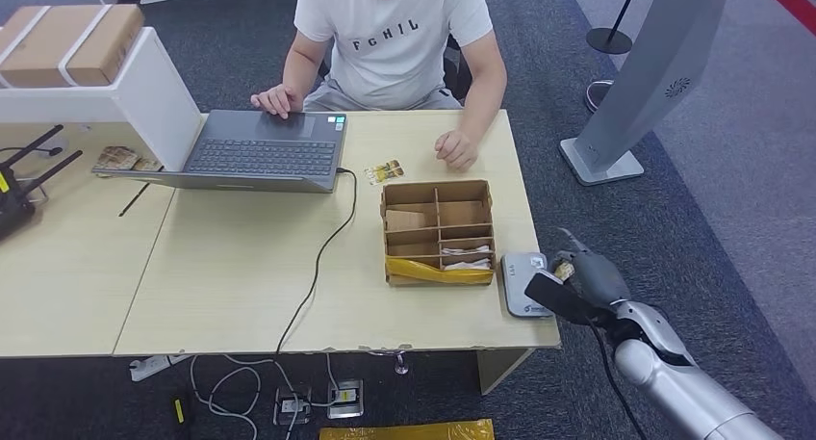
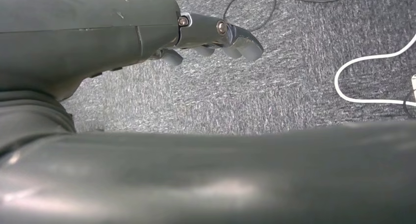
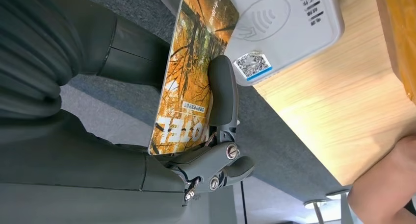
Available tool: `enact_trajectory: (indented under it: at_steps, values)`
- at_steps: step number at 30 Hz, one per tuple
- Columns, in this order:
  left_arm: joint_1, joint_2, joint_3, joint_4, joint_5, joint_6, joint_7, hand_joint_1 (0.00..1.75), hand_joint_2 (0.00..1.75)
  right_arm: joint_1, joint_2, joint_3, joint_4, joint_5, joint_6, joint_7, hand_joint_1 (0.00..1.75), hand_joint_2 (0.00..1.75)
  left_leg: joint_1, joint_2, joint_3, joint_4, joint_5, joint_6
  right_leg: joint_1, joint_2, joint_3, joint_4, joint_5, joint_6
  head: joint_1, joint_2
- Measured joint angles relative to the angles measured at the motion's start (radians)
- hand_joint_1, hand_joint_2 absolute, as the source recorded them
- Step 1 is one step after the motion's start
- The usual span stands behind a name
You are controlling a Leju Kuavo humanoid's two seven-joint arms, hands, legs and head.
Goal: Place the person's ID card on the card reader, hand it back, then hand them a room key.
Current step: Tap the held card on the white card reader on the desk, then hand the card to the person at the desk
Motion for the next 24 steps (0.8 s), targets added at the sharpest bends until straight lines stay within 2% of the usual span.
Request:
enact_trajectory:
  at_steps: [13,24]
  values:
    - [0.000,0.000,0.000,0.000,-0.002,-0.002,-0.001,0.00,0.00,-0.021,-0.011,0.002,-0.111,-0.020,0.004,0.074,1.75,1.75,0.000,0.000,0.000,0.000,0.000,0.000,0.000,0.000,0.000,0.000,0.000,0.000,0.000,0.000]
    - [0.001,0.000,0.000,0.000,-0.018,-0.018,-0.017,0.00,0.00,-0.078,-0.034,-0.017,-0.433,-0.041,0.074,0.156,1.75,1.75,0.000,0.000,0.000,0.000,0.000,0.000,0.000,0.000,0.000,0.000,0.000,0.000,0.000,0.000]
